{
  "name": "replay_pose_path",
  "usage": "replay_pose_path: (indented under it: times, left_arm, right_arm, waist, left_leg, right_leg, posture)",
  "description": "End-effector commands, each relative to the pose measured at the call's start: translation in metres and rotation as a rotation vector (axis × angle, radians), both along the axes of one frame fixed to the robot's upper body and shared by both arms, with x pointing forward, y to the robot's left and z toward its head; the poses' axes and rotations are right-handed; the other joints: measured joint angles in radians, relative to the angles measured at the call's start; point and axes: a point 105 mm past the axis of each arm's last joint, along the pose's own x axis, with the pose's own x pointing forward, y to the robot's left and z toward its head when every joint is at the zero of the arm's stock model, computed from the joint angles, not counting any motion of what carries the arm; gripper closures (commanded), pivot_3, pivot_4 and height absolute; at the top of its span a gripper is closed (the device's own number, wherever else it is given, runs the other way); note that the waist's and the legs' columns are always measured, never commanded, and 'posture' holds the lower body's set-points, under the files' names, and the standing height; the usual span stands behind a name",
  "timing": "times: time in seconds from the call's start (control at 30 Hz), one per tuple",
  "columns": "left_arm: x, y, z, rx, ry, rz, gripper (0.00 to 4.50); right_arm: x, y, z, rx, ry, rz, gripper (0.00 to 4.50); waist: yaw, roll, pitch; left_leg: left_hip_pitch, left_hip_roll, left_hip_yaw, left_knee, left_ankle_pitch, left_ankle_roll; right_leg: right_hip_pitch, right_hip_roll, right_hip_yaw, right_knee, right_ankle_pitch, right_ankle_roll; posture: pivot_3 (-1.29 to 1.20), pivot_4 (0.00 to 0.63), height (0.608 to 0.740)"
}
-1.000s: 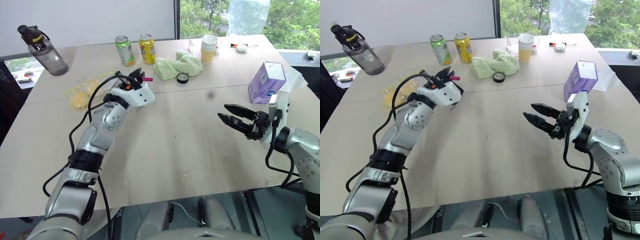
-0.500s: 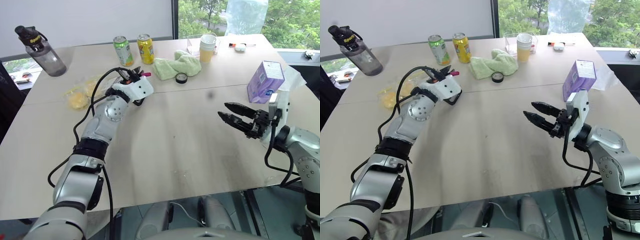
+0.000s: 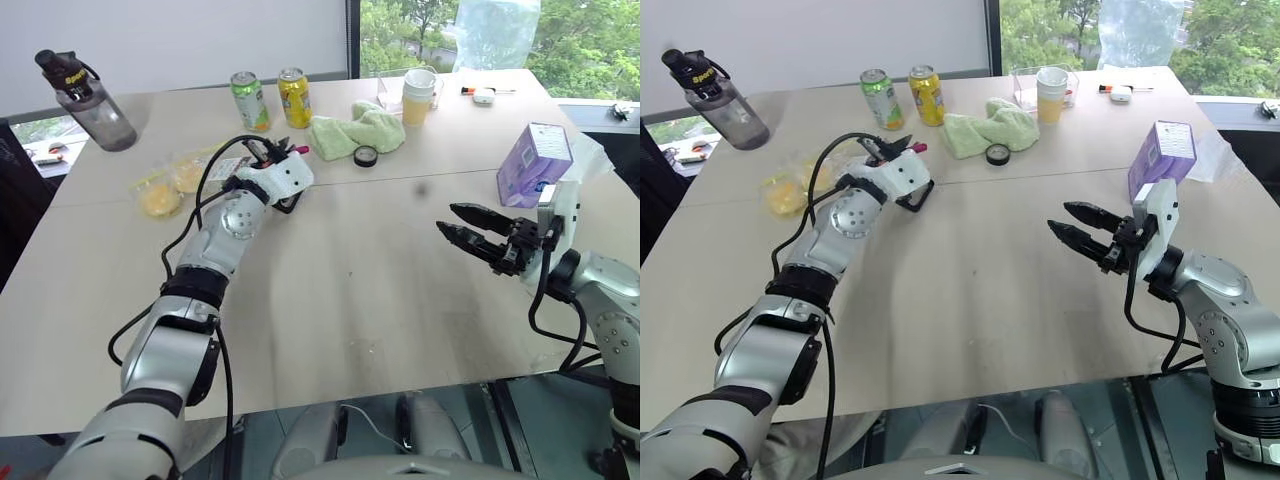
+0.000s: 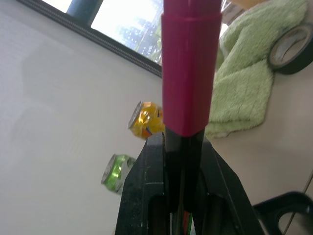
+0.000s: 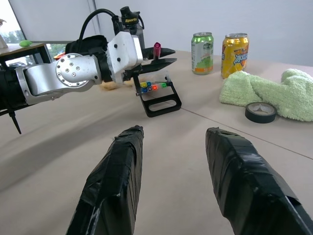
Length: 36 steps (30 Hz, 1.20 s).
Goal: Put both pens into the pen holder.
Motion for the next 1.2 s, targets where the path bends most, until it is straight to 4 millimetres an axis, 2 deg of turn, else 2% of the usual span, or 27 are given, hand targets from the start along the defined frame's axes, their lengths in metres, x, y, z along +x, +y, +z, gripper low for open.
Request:
replay_pose_path:
  times: [0.03,0.13,0.43,0.87,0.9,1.17,1.2]
  left_arm:
    - [-0.002,-0.013,0.012,0.006,-0.037,-0.049,4.49]
    - [-0.002,-0.016,0.004,0.014,-0.013,-0.061,4.49]
    - [0.005,-0.005,-0.017,0.058,0.063,-0.010,4.49]
    - [0.010,0.021,-0.009,0.064,0.023,0.107,4.49]
    - [0.010,0.022,-0.008,0.064,0.021,0.112,3.43]
    - [0.011,0.034,-0.005,0.070,0.008,0.164,0.12]
    - [0.012,0.035,-0.006,0.067,0.009,0.170,0.01]
  right_arm:
    - [-0.003,-0.001,0.008,0.006,-0.047,-0.004,2.33]
    - [-0.003,0.001,0.009,0.008,-0.049,-0.005,2.33]
    - [-0.003,0.005,0.015,0.011,-0.058,-0.005,2.33]
    - [-0.002,0.007,0.016,0.009,-0.059,-0.011,2.33]
    - [-0.002,0.007,0.016,0.008,-0.059,-0.011,2.33]
    - [-0.001,0.012,0.021,0.004,-0.069,-0.012,2.33]
    - [-0.001,0.012,0.021,0.004,-0.069,-0.013,2.33]
  waist:
    - [0.000,0.000,0.000]
    - [-0.004,0.000,0.000]
    - [-0.019,0.000,0.000]
    - [-0.025,0.000,0.000]
    - [-0.025,0.000,0.000]
    - [-0.025,0.000,0.000]
    - [-0.025,0.000,0.000]
  left_leg:
    - [0.000,0.000,0.000,0.000,0.000,0.000]
    - [0.000,0.000,0.000,0.000,0.000,0.000]
    - [0.000,0.000,0.000,0.000,0.000,0.000]
    - [0.000,0.000,0.000,0.000,0.000,0.000]
    - [0.000,0.000,0.000,0.000,0.000,0.000]
    - [0.000,0.000,0.000,0.000,0.000,0.000]
    - [0.000,0.000,0.000,0.000,0.000,0.000]
  right_leg:
    - [0.000,0.000,0.000,0.000,0.000,0.000]
    - [0.000,0.000,0.000,0.000,0.000,0.000]
    - [0.000,0.000,0.000,0.000,0.000,0.000]
    - [0.000,0.000,0.000,0.001,0.000,0.000]
    - [0.000,0.000,0.000,0.001,0.000,0.000]
    - [-0.001,0.000,0.000,0.001,0.000,0.000]
    - [-0.001,0.000,0.000,0.001,0.000,0.000]
  posture:
    - [0.00,0.150,0.740]
    - [0.00,0.150,0.740]
    - [0.00,0.150,0.740]
    - [0.00,0.150,0.740]
    - [0.00,0.150,0.740]
    - [0.00,0.150,0.740]
    - [0.00,0.150,0.740]
